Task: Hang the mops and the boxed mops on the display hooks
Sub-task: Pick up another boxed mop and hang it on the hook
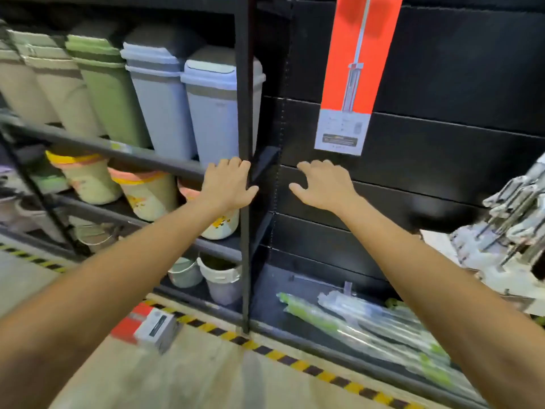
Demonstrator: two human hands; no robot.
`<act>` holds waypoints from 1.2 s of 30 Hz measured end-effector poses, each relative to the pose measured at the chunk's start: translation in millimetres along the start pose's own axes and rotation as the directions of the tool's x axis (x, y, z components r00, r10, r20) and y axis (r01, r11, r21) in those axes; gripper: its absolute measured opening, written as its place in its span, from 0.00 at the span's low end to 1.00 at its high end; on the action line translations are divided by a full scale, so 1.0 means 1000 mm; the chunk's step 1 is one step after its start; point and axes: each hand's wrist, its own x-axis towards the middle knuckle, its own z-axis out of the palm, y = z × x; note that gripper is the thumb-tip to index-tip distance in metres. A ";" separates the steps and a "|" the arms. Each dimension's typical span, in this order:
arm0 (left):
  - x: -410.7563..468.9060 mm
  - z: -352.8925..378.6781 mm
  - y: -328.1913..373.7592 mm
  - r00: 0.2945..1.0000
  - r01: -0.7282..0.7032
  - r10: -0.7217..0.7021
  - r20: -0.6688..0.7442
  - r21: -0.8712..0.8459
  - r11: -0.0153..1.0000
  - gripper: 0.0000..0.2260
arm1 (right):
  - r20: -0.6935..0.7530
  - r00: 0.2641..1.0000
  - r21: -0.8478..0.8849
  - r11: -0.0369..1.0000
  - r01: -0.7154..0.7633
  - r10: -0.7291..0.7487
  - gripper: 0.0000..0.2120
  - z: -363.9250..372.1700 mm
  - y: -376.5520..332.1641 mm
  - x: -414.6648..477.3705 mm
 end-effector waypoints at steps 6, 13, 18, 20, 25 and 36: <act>-0.098 0.047 -0.089 0.972 0.173 -0.176 0.157 0.029 0.984 0.26 | 0.139 0.972 0.093 0.980 0.178 -0.190 0.23 0.042 -0.115 -0.009; -0.201 0.097 -0.240 0.836 0.432 -0.454 0.308 0.140 0.891 0.25 | 0.256 0.852 0.188 0.888 0.419 -0.456 0.21 0.107 -0.279 0.022; -0.252 0.126 -0.352 0.719 0.496 -0.554 0.420 0.247 0.832 0.25 | 0.294 0.744 0.270 0.799 0.537 -0.600 0.21 0.155 -0.411 0.065; -0.266 0.140 -0.393 0.693 0.491 -0.561 0.453 0.274 0.827 0.25 | 0.306 0.696 0.296 0.759 0.579 -0.650 0.20 0.171 -0.460 0.082; -0.280 0.174 -0.475 0.643 0.489 -0.551 0.532 0.267 0.830 0.28 | 0.328 0.625 0.305 0.706 0.640 -0.708 0.19 0.204 -0.559 0.119; -0.231 0.249 -0.577 0.588 0.507 -0.505 0.632 0.199 0.839 0.27 | 0.393 0.513 0.294 0.633 0.716 -0.763 0.18 0.292 -0.649 0.210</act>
